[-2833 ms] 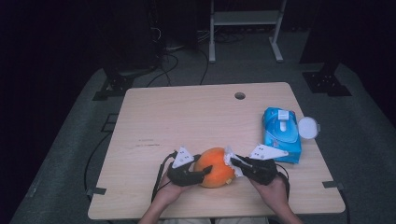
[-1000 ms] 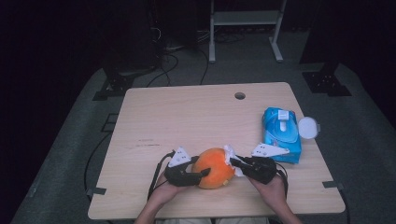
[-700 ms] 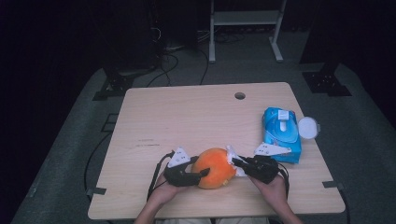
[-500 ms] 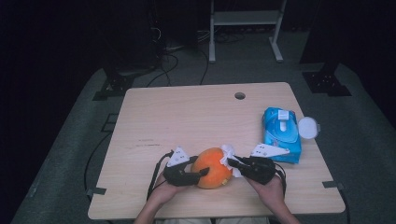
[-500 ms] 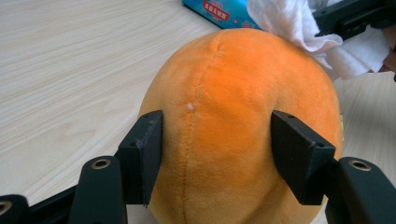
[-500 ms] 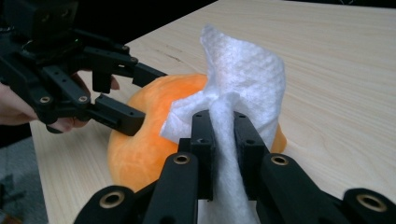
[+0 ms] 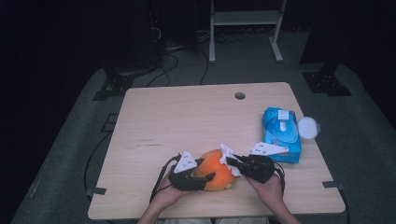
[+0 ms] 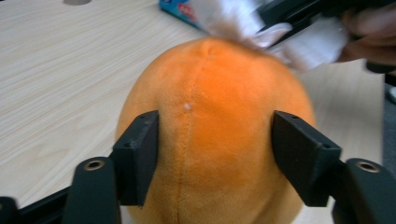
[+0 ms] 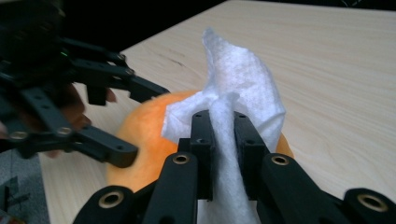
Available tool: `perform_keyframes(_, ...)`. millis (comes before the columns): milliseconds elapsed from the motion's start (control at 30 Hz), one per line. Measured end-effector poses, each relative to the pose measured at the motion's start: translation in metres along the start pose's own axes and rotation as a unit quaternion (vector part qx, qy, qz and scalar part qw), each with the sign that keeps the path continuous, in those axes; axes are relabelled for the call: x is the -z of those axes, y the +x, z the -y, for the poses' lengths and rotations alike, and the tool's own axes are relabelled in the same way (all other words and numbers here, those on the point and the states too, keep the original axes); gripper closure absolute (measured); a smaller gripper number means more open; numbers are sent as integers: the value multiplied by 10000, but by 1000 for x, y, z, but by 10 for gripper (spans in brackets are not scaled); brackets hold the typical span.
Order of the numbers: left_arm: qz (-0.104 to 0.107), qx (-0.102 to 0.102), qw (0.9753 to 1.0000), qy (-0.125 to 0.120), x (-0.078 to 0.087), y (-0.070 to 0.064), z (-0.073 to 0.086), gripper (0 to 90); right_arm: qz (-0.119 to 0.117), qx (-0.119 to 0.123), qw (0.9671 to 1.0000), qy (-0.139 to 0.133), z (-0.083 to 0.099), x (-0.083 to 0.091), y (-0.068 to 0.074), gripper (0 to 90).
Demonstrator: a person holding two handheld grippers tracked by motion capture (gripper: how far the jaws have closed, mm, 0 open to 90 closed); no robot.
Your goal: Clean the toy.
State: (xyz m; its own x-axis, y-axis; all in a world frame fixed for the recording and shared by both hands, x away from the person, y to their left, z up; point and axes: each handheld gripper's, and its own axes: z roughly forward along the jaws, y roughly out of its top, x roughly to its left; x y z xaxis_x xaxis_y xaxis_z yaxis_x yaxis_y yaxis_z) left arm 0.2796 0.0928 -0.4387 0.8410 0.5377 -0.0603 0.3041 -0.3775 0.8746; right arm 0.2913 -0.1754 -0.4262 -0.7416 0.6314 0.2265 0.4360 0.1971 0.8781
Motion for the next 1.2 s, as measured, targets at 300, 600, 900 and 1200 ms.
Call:
perform_keyframes(300,33,365,9992,156,-7,11,2,208,-230,39,9997,7,-1,-1,5,802)
perform_keyframes(600,38,-4,9997,242,-5,2,2,313,144,-433,9989,125,9,2,-21,803)
perform_keyframes(900,35,444,9988,216,-10,7,-6,145,-121,39,9999,68,1,3,0,802)
perform_keyframes(1200,-959,-1236,9876,129,-12,-27,-13,344,-189,-335,9992,-129,2,3,-12,799)
